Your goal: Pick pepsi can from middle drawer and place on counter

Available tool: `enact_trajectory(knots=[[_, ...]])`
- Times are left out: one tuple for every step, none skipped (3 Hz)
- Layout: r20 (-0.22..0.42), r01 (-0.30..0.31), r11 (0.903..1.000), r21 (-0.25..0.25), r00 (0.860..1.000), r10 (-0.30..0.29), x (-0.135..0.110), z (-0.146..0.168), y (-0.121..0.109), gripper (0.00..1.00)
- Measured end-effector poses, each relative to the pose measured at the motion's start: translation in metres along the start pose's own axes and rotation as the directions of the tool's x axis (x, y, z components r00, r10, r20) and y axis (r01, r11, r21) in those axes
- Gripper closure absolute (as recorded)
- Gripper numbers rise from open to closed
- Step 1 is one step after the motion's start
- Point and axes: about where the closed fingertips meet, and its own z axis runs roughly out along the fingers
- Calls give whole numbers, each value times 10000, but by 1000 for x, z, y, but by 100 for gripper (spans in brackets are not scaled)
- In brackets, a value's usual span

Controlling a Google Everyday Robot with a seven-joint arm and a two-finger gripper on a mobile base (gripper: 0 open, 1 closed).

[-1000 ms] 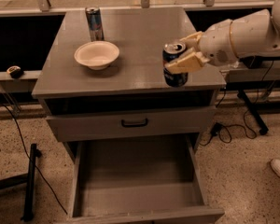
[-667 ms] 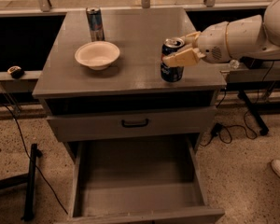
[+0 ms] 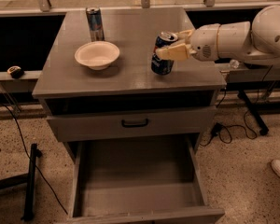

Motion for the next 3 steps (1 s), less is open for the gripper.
enact_trajectory(knots=[[-729,580,9973,455,9958,-546,8,11,-1,51],[-850,670,9966,481,9944,-628,12,13,-1,20],[-850,670,9966,481,9944,-628,12,13,-1,0]])
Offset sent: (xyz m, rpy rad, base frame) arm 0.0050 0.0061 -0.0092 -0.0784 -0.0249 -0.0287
